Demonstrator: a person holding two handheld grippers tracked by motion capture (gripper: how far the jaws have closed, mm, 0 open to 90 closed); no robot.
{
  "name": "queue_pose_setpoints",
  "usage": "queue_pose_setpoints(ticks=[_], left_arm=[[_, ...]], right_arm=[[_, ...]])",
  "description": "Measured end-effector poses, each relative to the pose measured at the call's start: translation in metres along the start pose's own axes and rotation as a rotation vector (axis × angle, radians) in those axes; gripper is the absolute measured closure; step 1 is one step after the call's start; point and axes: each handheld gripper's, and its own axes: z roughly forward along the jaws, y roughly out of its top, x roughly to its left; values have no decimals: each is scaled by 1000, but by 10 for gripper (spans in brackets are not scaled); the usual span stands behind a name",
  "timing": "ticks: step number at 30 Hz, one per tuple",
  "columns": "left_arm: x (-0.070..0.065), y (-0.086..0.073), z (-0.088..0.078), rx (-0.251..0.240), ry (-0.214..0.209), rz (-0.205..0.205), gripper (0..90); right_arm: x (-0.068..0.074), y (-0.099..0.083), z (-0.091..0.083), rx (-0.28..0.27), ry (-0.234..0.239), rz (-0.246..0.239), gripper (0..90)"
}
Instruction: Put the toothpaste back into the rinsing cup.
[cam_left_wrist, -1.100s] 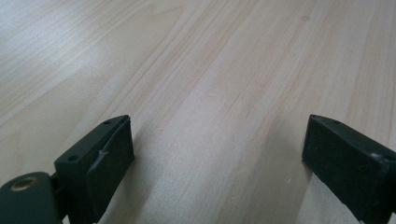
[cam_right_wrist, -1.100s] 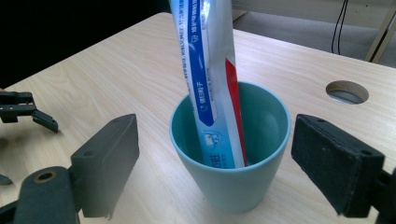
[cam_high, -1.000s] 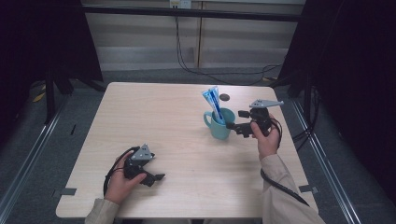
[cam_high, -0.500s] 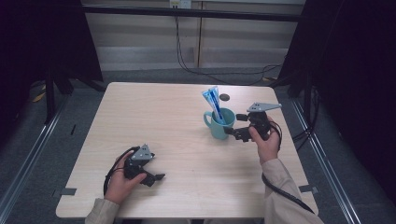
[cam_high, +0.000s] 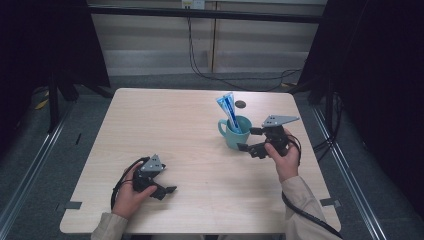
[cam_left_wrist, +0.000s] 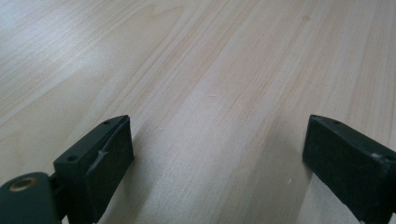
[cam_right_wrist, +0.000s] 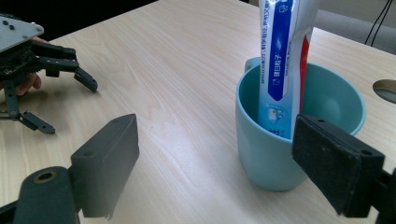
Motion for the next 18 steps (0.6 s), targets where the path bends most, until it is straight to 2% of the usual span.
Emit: queue_pose_setpoints(ticks=[5, 10, 18], left_arm=[[0, 0, 0, 0, 0, 0, 83], [0, 0, 0, -2, -1, 0, 83], [0, 0, 0, -2, -1, 0, 83]], right_arm=[[3, -4, -1, 15, 4, -11, 147], [4, -11, -5, 4, 17, -1, 147], [3, -23, -11, 15, 13, 2, 147]])
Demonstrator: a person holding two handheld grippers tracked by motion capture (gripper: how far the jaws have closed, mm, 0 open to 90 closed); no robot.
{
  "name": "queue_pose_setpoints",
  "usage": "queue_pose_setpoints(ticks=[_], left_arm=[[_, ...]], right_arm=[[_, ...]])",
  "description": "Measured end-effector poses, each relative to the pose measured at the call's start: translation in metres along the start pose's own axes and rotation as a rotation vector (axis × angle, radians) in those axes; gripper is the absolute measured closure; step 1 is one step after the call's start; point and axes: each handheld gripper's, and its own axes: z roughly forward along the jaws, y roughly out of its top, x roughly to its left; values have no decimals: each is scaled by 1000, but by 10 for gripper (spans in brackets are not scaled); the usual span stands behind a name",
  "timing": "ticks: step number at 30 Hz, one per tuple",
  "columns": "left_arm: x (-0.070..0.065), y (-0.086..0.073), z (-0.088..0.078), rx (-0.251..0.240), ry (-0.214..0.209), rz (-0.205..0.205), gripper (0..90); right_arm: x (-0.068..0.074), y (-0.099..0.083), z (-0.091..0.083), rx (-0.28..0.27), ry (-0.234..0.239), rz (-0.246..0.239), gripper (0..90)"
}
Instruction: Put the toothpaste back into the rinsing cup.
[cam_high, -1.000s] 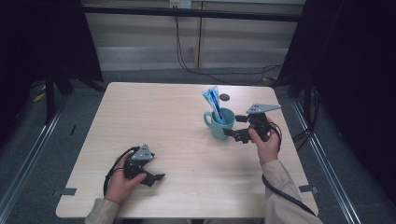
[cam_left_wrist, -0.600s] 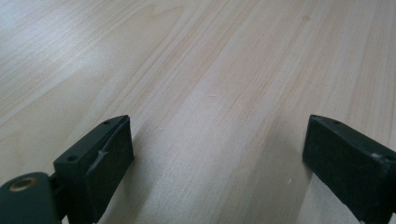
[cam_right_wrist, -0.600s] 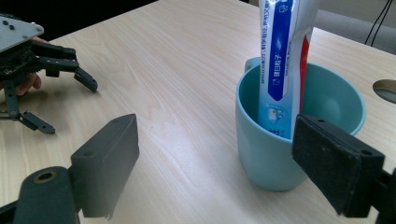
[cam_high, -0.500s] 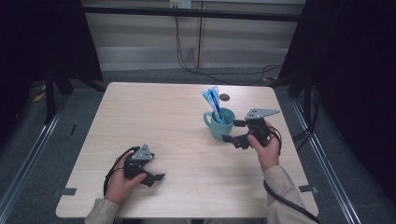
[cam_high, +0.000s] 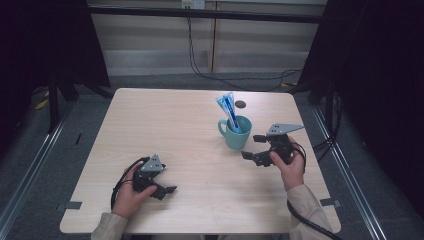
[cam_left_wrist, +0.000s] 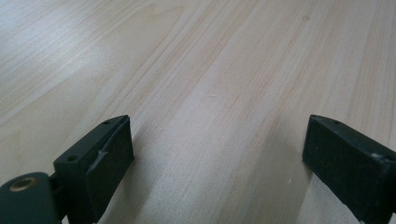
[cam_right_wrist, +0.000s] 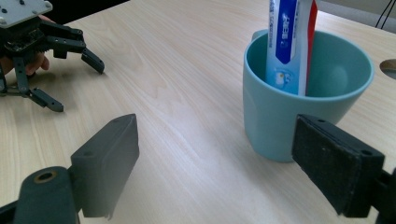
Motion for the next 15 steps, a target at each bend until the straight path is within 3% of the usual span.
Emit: queue_pose_setpoints(ticks=[15], left_arm=[[0, 0, 0, 3, 1, 1, 83]], right_arm=[[2, -21, -10, 19, 1, 0, 147]])
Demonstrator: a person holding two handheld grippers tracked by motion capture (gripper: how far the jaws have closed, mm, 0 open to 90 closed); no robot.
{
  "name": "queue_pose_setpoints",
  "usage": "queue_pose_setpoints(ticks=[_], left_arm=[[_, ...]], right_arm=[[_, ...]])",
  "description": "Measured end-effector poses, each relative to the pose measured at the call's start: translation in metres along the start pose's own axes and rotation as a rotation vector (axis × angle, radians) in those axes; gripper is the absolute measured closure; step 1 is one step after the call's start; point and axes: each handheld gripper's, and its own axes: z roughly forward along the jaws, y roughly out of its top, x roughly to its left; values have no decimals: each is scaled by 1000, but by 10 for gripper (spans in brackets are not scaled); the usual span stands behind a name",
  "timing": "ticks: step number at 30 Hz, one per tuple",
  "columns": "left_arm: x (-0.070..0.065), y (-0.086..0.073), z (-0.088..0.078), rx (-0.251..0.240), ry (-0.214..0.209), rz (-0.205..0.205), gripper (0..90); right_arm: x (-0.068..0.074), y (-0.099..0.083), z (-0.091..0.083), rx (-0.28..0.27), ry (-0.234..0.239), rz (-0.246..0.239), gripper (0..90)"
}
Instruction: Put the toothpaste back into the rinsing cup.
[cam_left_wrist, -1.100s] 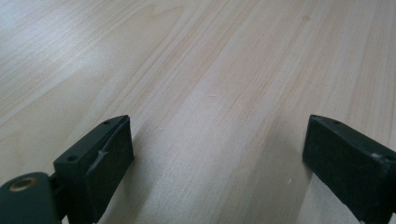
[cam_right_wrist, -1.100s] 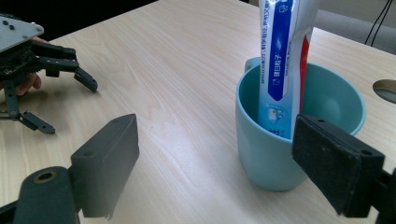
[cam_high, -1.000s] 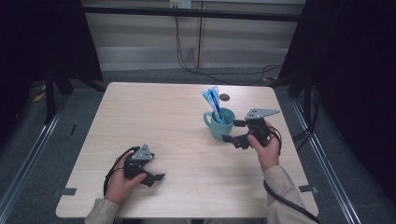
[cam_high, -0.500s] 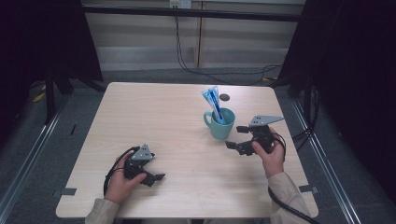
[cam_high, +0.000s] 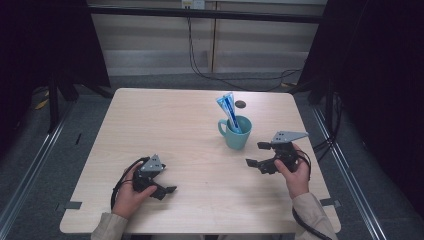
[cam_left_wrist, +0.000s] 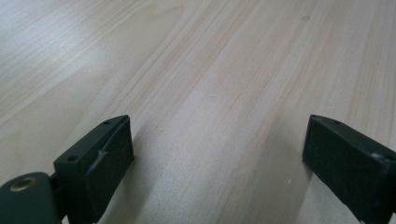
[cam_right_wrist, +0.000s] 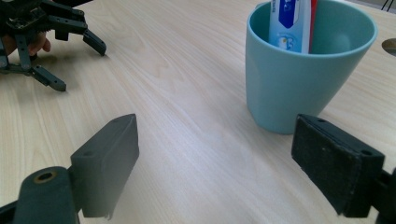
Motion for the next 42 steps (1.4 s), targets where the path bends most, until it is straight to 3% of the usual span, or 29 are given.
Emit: queue_pose_setpoints(ticks=[42], left_arm=[[0, 0, 0, 0, 1, 1, 83]], right_arm=[[-7, -52, -6, 42, -42, 51, 147]])
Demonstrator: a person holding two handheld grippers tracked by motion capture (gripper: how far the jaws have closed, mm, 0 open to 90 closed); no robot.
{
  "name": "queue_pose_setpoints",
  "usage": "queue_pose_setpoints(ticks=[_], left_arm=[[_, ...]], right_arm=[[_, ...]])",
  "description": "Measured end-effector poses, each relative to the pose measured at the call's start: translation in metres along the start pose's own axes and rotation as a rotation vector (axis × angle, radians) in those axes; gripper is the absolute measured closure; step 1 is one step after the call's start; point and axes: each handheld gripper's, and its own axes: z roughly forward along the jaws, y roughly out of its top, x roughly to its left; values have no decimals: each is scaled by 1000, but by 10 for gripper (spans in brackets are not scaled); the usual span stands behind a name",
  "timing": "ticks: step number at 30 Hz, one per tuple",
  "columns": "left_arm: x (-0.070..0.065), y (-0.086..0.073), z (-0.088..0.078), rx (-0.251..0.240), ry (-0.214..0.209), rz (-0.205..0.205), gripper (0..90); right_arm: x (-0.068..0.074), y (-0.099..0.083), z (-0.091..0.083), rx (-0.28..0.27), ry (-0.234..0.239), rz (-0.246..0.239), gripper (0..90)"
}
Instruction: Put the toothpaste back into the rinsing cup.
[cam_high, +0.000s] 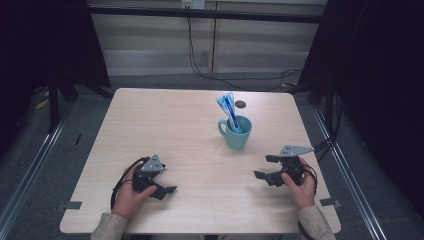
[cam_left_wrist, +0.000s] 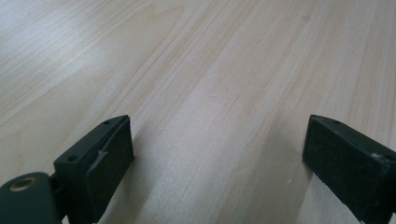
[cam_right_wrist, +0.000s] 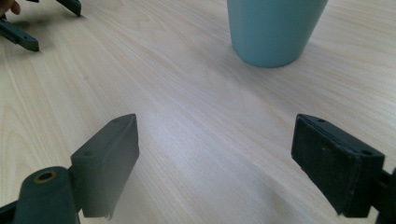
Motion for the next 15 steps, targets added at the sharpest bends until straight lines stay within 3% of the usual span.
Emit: queue_pose_setpoints(ticks=[15], left_arm=[[0, 0, 0, 0, 0, 0, 83]], right_arm=[[-3, -20, 4, 42, -8, 20, 148]])
